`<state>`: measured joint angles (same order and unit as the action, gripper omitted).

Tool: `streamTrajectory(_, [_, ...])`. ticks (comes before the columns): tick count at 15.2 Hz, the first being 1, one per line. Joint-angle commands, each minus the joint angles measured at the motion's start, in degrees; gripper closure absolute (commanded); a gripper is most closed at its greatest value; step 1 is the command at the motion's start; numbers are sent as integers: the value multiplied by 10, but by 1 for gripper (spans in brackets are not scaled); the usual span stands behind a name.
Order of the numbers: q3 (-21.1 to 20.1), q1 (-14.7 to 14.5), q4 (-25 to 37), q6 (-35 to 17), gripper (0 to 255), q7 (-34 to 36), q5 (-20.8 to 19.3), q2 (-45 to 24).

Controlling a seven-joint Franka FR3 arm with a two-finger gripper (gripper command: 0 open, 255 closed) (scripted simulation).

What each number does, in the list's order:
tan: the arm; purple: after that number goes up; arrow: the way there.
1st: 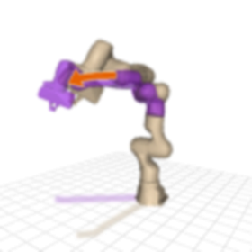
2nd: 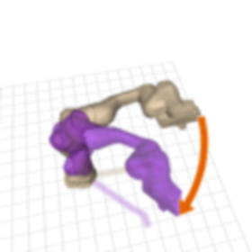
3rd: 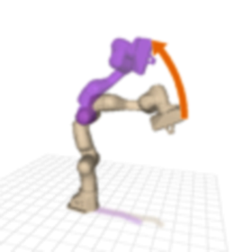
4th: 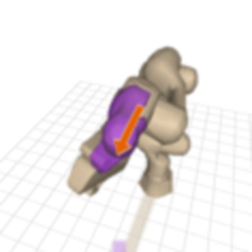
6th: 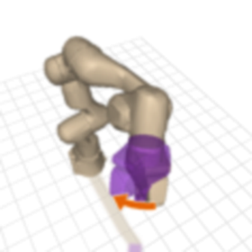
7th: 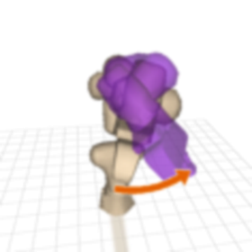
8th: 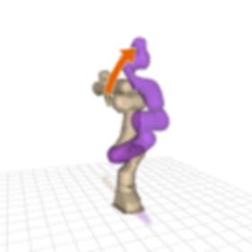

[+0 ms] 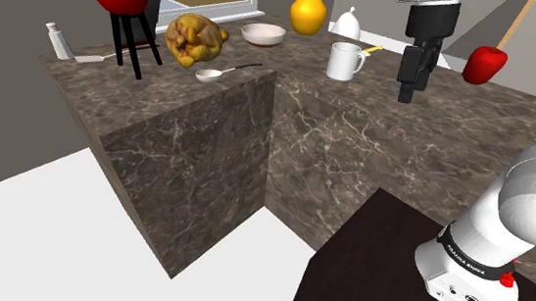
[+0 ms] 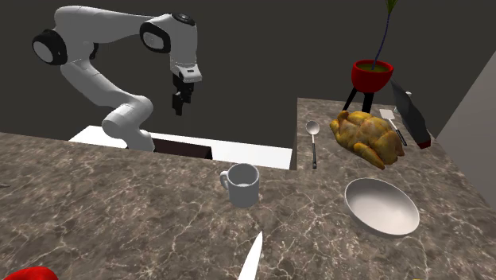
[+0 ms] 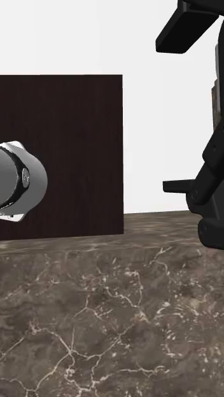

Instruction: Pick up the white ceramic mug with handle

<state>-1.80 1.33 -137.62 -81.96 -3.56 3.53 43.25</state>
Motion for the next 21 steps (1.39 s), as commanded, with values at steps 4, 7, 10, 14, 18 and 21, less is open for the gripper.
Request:
streamTrajectory(4, [16,10,31,-29,0,-19,-20,-59])
streamTrajectory(7, [30,19,67,-53,0,-37,-37,-119])
streamTrajectory(10, [44,27,110,-72,0,-54,-51,-180])
streamTrajectory(14, [60,36,176,-90,0,-75,-64,-261])
streamTrajectory(18, [75,45,253,-99,0,-96,-71,-344])
streamTrajectory(21, [84,52,319,-99,0,-112,-73,-407])
